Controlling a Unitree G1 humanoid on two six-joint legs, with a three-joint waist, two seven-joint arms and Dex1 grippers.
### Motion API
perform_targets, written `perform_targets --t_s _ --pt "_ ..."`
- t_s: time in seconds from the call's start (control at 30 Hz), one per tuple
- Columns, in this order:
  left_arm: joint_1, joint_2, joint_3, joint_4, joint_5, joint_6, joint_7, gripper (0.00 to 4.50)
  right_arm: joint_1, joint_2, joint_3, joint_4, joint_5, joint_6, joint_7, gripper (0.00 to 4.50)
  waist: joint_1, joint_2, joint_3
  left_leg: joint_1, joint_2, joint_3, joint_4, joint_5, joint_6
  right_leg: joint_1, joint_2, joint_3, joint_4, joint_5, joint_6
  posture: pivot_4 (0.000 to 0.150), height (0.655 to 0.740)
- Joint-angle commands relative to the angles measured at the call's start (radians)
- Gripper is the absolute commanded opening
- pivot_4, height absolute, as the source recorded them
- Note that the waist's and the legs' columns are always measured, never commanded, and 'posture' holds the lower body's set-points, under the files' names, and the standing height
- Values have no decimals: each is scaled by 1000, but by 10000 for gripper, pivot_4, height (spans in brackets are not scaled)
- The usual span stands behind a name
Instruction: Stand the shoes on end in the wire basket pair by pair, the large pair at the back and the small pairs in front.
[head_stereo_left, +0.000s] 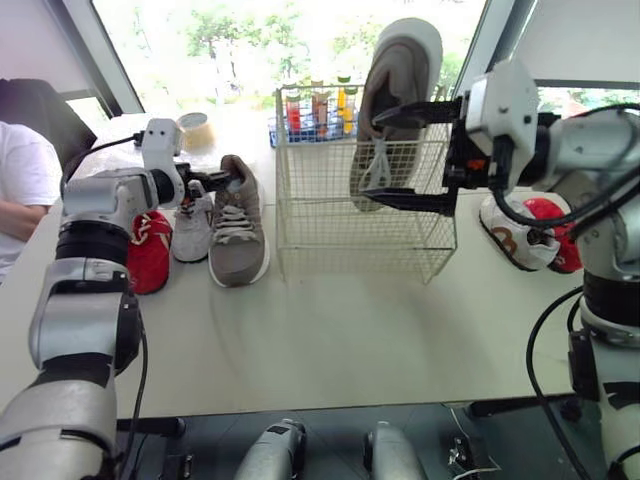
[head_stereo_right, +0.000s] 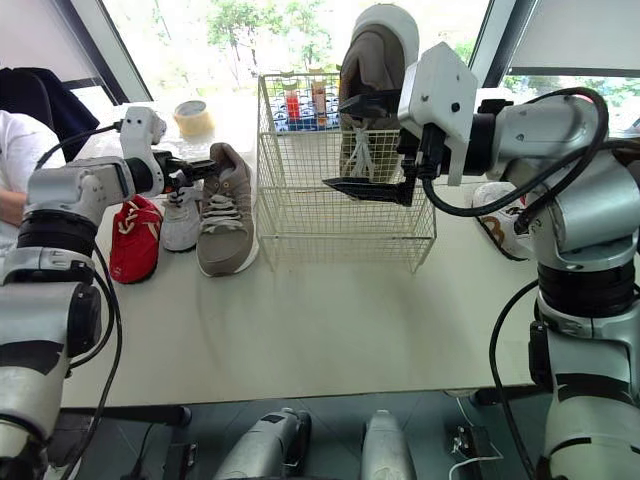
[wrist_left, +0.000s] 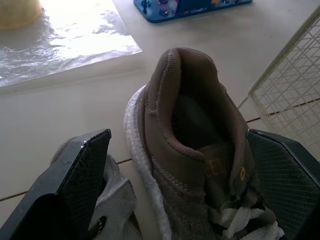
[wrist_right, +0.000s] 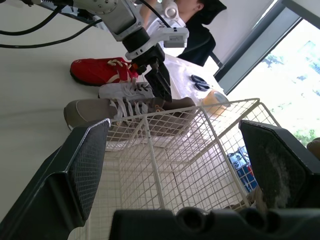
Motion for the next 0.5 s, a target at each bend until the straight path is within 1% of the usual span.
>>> perform_targets --t_s 0.03,0.13,0.3,0.43,0.5 --pt "-21 -4 6 -11 32 10 -5 45000 -9 -16 -20 -33 17 -5 -21 44815 -1 0 0 0 0 0 0 0 0 0 0 0 0 0 0 1500 7400" --pt "-18 -18 10 -6 53 52 20 45000 -10 -16 -16 -30 18 -9 -28 44815 -1 0 0 0 0 0 0 0 0 0 0 0 1 0 0 1500 7400" --pt "-13 -13 14 -51 63 146 15 45000 -11 -19 -11 -27 21 -11 -34 44815 0 0 0 0 0 0 0 0 0 0 0 0 1 0 0 1500 7400" --pt "-19 -7 79 -137 11 304 34 45000 -12 -19 -6 -26 21 -12 -36 44815 0 -1 1 0 0 0 0 0 0 0 0 0 1 0 0 1500 7400" --pt "-10 -8 95 -176 1 353 39 45000 -13 -19 -5 -26 20 -13 -37 44815 0 -1 1 0 0 0 0 0 0 0 0 0 1 0 0 1500 7400"
